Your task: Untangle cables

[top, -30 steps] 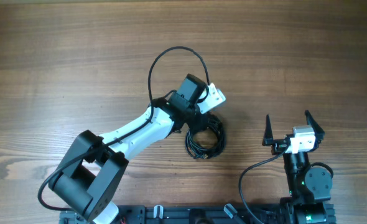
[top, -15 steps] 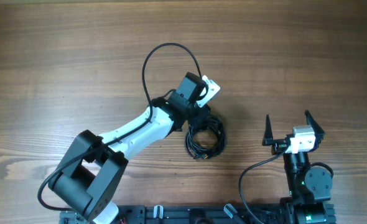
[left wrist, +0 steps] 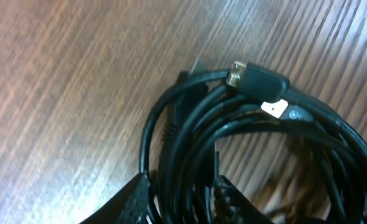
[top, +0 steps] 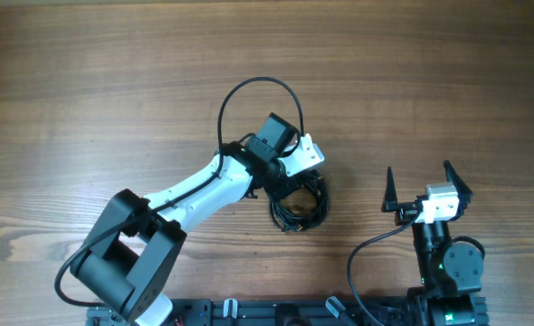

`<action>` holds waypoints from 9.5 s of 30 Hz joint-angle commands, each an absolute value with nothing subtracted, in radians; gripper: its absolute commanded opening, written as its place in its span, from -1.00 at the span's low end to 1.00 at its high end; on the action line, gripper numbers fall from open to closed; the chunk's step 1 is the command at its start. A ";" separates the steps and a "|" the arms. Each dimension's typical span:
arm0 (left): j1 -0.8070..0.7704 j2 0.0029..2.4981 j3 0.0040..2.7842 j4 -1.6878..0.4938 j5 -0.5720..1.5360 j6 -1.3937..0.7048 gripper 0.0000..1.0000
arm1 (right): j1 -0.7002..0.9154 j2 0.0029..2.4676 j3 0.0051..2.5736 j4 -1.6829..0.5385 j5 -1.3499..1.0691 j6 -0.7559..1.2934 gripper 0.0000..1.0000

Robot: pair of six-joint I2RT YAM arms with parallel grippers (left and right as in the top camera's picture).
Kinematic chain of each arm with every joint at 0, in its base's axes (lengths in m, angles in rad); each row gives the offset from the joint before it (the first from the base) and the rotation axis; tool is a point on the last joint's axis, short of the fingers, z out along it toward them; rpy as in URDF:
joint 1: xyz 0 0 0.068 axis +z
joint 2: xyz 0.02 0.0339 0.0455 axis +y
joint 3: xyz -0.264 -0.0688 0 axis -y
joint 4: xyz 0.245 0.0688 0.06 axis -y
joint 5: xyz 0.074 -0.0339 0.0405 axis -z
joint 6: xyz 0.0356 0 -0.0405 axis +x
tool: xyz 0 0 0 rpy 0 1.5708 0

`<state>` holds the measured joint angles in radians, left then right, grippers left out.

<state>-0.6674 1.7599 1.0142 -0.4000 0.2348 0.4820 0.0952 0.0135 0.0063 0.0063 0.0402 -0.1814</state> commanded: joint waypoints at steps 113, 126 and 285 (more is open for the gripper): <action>-0.476 1.816 1.021 -0.105 0.532 -0.615 -0.92 | 0.518 1.500 0.600 0.028 0.128 1.235 -0.49; -0.476 1.816 1.021 -0.113 0.451 -0.614 -0.44 | 0.517 1.500 0.600 0.127 0.349 1.111 -0.91; -0.488 1.932 1.150 -0.219 0.077 -0.216 0.15 | 0.540 1.598 0.587 0.218 -0.139 0.737 -0.58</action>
